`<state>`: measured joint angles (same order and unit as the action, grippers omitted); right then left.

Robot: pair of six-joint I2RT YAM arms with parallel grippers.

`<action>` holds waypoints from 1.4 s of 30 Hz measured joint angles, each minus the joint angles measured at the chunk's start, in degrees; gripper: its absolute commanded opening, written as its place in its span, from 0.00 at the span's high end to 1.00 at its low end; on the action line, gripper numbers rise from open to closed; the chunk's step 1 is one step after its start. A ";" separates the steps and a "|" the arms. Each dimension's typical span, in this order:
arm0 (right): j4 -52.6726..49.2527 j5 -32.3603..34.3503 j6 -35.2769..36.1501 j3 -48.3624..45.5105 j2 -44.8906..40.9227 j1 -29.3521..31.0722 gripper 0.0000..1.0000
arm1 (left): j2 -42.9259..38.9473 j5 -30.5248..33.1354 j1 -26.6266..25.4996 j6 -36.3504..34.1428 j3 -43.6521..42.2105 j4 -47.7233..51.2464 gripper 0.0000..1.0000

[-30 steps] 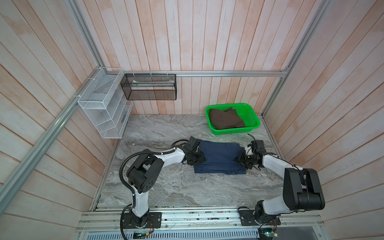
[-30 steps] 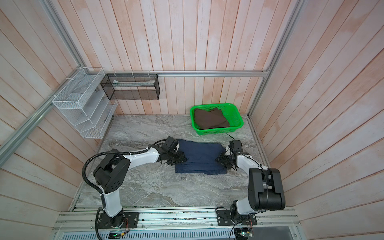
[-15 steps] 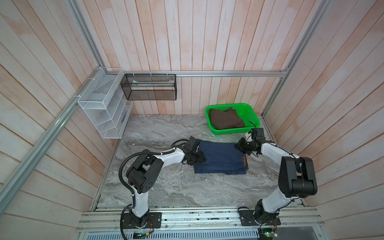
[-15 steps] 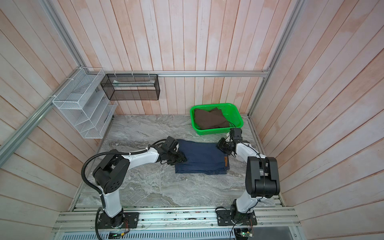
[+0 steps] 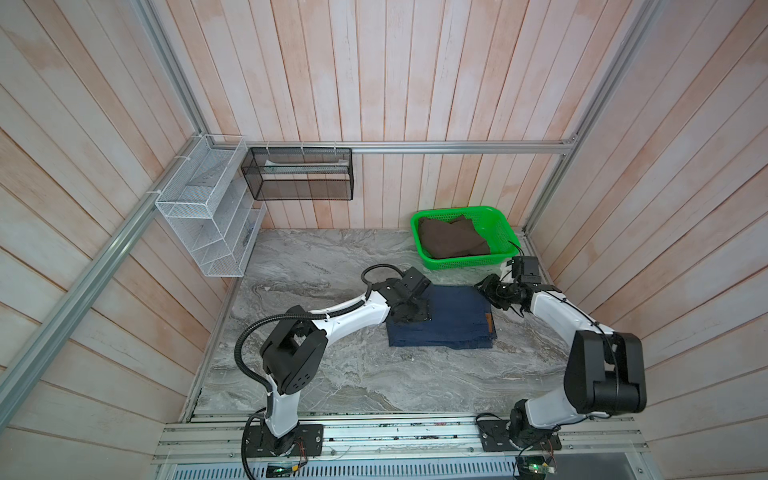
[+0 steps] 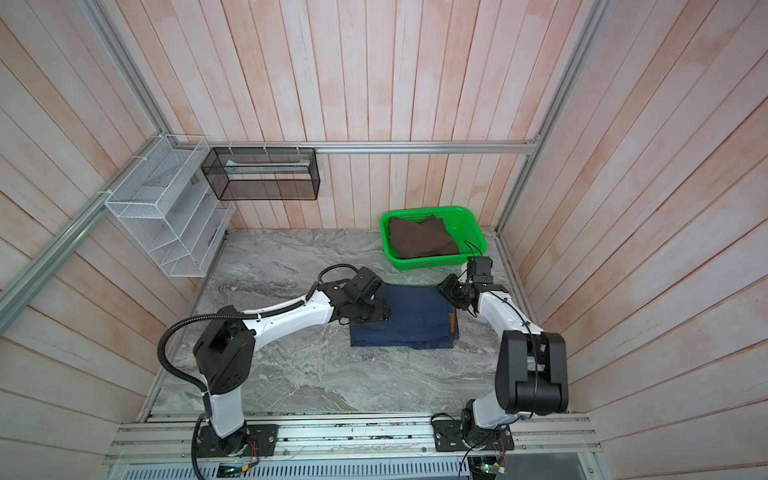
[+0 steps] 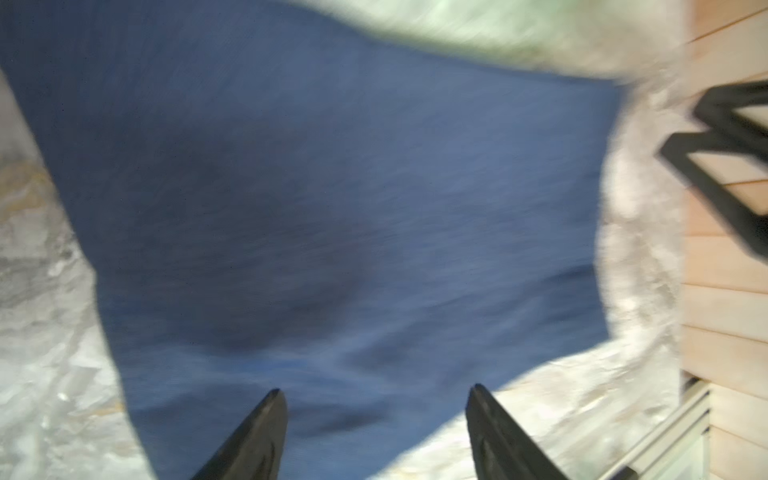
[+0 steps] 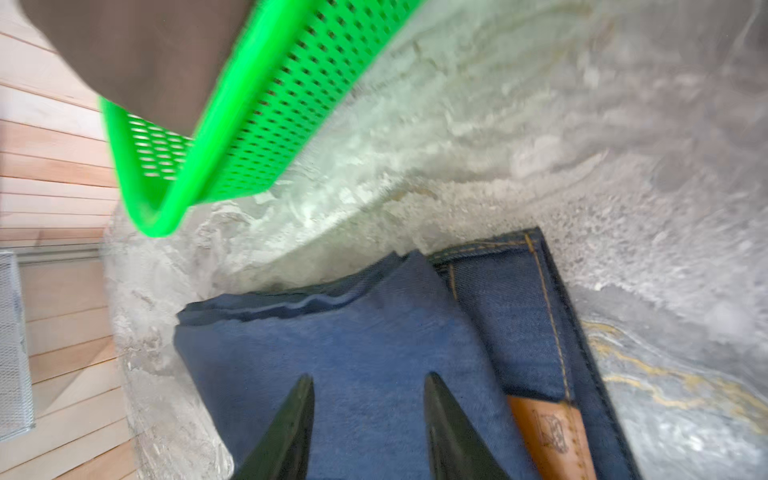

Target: Fold and stack the trousers

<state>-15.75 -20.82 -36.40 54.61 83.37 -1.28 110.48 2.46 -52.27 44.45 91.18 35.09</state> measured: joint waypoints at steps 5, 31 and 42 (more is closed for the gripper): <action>-1.31 0.61 -0.33 0.74 -6.27 -0.83 0.55 | 7.58 7.32 -5.16 2.05 16.17 7.78 0.26; -3.17 0.57 -0.94 -2.29 -10.32 -2.21 0.55 | 23.15 11.98 -2.71 7.26 18.53 20.31 0.09; -3.13 -0.61 -1.18 -4.13 -10.75 -2.21 0.56 | 2.54 15.54 14.84 2.51 -12.66 17.03 0.08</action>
<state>-18.87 -21.43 -37.58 50.48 72.62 -3.49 113.01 18.00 -37.43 46.96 78.52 52.12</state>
